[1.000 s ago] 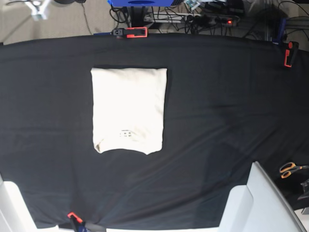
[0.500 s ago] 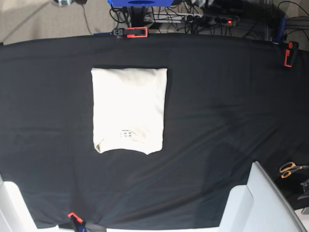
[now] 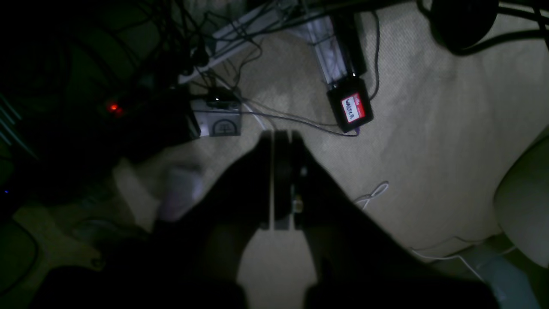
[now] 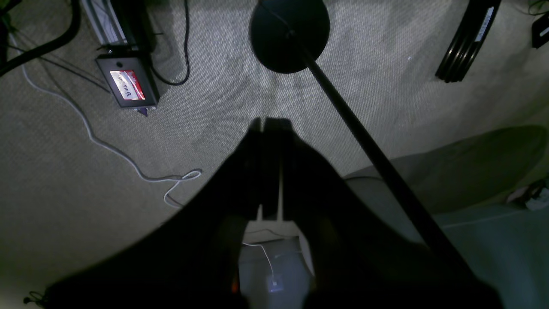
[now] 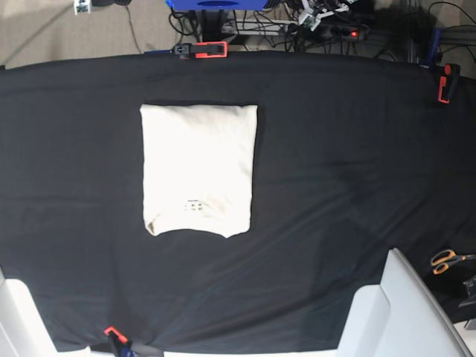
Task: Fold the T-shirt properly
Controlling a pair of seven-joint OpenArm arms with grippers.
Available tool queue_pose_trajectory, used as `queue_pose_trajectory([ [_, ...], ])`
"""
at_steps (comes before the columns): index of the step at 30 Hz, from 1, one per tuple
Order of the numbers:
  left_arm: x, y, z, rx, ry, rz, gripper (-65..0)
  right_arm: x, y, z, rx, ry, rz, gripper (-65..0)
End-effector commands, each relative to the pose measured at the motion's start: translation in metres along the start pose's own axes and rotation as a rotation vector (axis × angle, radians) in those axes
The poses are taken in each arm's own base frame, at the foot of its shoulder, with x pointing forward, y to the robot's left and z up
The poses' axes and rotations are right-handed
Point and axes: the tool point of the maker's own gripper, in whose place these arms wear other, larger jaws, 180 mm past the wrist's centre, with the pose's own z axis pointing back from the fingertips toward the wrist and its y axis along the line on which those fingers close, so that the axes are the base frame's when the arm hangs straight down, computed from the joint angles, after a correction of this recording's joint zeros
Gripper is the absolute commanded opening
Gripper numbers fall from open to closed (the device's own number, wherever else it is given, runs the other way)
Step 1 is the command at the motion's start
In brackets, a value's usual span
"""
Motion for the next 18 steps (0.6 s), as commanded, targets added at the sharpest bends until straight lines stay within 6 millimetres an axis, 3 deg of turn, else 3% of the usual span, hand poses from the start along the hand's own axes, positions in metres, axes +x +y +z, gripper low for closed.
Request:
queue_pose_trajectory([
  [1,-0.0146,0.0001,0.0037,0.002,0.025,0.003,-65.0,-0.0128,-0.0099,0.0016,-0.018,0.022,0.008,-65.0],
  [4,-0.0146,0.0,0.0037,0.002,0.025,0.001,-65.0,-0.0207,-0.0093,0.0027,-0.018,0.034,0.011,-65.0],
  [18,-0.0101,-0.0002,0.0025,0.002,0.017,-0.001,-65.0,-0.0167,-0.0123,0.0021,-0.023,0.028,0.01,-65.0],
])
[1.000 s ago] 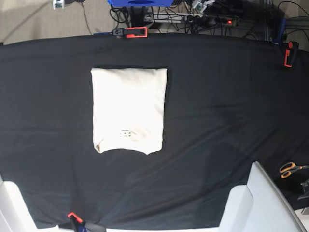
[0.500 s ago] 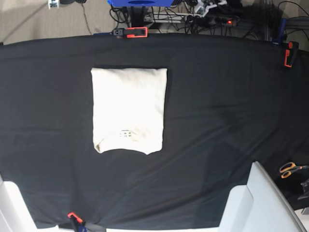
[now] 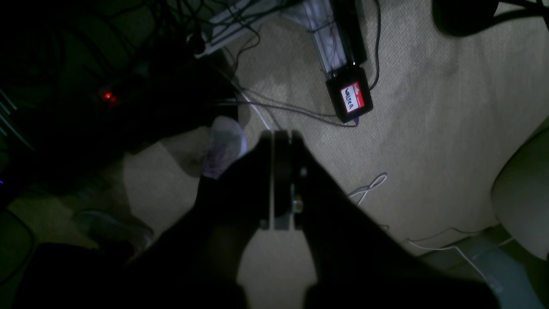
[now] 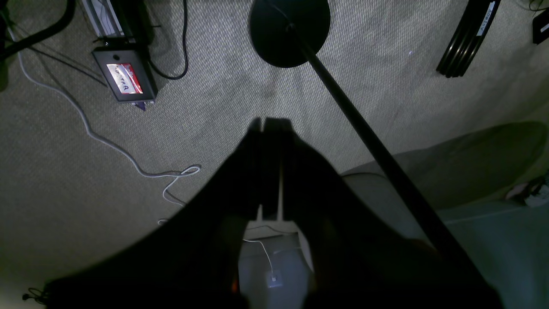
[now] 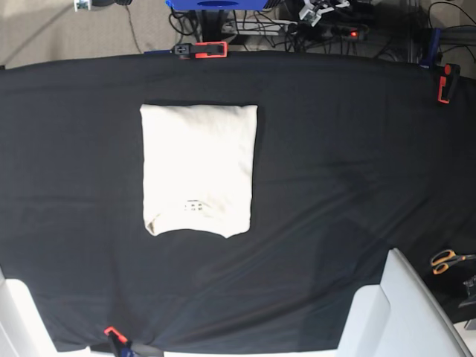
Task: Fold the T-shirt properly
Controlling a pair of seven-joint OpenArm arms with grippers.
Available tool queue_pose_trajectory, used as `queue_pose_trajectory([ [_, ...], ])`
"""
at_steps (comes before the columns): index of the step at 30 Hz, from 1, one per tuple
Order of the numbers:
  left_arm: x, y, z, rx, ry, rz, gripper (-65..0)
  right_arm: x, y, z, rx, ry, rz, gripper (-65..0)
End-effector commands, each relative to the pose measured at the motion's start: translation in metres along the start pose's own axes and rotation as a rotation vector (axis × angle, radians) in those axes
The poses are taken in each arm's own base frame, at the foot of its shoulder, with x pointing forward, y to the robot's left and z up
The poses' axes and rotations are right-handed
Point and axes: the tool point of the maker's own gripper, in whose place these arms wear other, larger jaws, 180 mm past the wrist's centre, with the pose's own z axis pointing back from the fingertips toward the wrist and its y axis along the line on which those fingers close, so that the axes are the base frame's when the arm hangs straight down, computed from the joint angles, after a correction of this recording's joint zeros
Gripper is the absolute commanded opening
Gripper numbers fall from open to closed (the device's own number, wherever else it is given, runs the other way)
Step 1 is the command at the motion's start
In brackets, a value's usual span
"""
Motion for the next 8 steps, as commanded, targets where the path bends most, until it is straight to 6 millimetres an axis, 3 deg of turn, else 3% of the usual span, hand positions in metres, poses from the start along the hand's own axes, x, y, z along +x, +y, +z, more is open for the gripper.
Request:
queue_pose_trajectory([
  [1,-0.0042,0.0015,0.0015,0.006,0.002,-0.002,-65.0,-0.0085,-0.0118,0.001,-0.022,0.015,0.007,-65.0],
  [8,-0.0069,0.0009,0.0019,0.005,0.009,0.002,-65.0,-0.0066,-0.0108,0.0008,-0.021,0.012,0.007,-65.0],
])
